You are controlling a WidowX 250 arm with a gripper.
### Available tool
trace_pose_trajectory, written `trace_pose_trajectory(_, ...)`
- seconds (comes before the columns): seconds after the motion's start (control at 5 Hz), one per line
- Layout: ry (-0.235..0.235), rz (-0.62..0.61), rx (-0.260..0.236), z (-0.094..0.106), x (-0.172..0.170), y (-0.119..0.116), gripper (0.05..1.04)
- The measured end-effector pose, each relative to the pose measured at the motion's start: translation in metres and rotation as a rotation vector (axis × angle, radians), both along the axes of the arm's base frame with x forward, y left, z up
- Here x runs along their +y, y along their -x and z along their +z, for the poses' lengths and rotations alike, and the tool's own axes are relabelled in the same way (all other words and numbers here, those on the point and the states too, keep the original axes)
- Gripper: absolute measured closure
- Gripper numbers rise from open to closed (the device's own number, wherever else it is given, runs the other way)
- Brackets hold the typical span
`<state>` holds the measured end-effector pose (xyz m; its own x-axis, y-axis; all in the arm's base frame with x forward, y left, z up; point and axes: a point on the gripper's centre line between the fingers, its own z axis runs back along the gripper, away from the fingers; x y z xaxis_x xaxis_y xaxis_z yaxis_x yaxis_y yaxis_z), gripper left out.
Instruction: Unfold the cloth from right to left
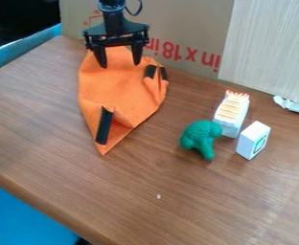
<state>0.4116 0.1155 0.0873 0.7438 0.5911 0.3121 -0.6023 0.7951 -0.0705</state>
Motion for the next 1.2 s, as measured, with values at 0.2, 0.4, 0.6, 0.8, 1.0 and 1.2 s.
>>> trace_pose_trajectory(0.2,0.010,0.020,-0.040,0.002,0.000,-0.005,0.083)
trace_pose_trajectory(0.4,0.011,0.031,-0.013,-0.010,0.001,-0.005,0.083)
trace_pose_trajectory(0.6,0.005,0.024,-0.017,-0.012,-0.004,-0.007,0.083)
trace_pose_trajectory(0.8,0.004,0.015,0.004,-0.020,-0.012,-0.009,0.083)
trace_pose_trajectory(1.0,-0.005,0.009,0.007,-0.022,-0.015,-0.010,0.083)
trace_pose_trajectory(1.2,-0.005,0.017,0.014,-0.027,-0.017,-0.013,0.083)
